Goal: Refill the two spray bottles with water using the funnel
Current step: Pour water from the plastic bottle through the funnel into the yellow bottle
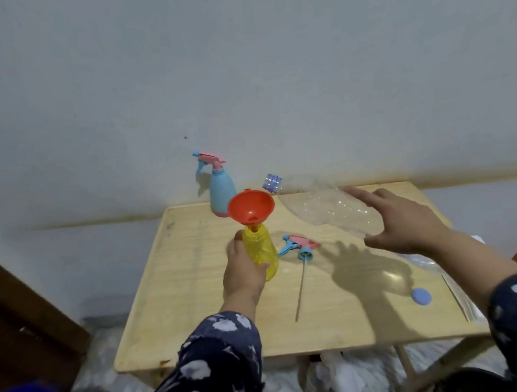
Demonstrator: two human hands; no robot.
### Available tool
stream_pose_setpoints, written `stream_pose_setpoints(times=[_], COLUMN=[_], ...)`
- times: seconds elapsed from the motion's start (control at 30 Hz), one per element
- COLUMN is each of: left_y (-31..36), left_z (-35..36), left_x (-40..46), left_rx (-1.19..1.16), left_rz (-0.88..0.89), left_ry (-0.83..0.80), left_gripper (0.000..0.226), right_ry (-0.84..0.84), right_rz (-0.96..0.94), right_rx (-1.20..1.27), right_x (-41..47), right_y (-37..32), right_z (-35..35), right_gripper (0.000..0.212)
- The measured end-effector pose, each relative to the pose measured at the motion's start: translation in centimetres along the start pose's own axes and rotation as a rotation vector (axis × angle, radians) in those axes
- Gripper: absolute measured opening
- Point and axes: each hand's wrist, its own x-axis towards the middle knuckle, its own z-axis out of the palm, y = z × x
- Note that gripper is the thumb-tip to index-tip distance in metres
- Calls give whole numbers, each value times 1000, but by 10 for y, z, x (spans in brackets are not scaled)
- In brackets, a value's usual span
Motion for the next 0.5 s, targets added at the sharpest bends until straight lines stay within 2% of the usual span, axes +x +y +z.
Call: stream_pose_setpoints(times=[0.3, 0.5], left_y=[-5, -2], left_z=[-6, -7], left_x=[9, 11], left_rx=[26, 33], left_rz=[5, -2], left_ry=[-48, -64], left_gripper=[86, 82], right_ry=[45, 83], right_rz=[-52, -59], right_rx=[-264, -332], right_x=[-6, -9], right_y=[-8, -11], right_z=[-31, -44], right_gripper=[93, 91])
